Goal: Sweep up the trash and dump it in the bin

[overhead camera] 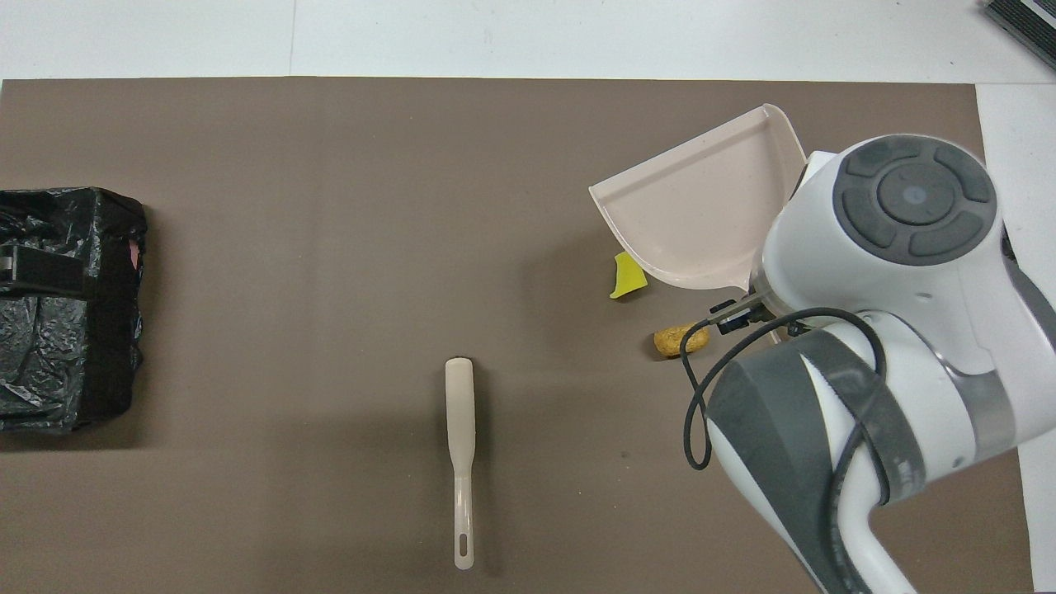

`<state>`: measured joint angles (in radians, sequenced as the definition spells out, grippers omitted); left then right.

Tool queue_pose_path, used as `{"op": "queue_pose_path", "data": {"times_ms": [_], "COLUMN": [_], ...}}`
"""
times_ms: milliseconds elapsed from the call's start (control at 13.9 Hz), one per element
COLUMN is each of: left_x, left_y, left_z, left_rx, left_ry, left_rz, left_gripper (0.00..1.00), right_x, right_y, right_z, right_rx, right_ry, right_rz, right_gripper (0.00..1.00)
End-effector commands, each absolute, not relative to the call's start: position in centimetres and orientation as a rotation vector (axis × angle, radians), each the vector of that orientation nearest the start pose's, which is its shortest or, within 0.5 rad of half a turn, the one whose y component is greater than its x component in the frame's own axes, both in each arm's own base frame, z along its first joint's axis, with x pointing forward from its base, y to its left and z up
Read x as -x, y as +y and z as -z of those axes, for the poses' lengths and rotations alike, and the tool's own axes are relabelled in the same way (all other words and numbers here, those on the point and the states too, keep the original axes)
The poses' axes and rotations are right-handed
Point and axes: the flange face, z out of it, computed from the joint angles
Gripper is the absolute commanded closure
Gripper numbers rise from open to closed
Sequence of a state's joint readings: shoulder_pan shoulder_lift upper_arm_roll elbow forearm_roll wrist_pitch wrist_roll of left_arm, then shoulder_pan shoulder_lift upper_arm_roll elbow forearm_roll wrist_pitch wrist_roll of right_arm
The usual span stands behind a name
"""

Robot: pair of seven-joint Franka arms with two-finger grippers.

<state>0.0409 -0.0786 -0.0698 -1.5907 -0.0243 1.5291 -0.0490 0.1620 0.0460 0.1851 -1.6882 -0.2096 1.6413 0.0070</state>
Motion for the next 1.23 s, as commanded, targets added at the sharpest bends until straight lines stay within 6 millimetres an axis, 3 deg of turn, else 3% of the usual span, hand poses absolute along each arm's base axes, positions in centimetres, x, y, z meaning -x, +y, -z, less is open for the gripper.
{"op": "queue_pose_path", "data": {"times_ms": [0, 865, 1081, 1153], "left_x": [-52.0, -52.0, -52.0, -52.0], "left_y": [-1.7, -1.7, -1.7, -1.7], "left_z": [-65.3, -65.3, -65.3, -65.3], "left_rx": [3.146, 3.146, 3.146, 3.146], "left_ry": [-0.021, -0.021, -0.021, -0.021], "left_rz": [0.014, 0.014, 0.014, 0.014], "left_gripper": [0.0, 0.0, 0.0, 0.0], "right_x": [-54.0, -54.0, -54.5, -54.6], "right_y": [17.1, 17.6, 19.7, 22.3], "right_z": [-55.7, -55.6, -54.6, -54.5], "right_rx": [3.287, 3.276, 3.198, 3.176], "right_ry": [-0.558, -0.563, -0.436, -0.469], "right_rz": [-0.106, -0.1, -0.088, -0.046], "right_gripper": [1.0, 1.0, 1.0, 1.0]}}
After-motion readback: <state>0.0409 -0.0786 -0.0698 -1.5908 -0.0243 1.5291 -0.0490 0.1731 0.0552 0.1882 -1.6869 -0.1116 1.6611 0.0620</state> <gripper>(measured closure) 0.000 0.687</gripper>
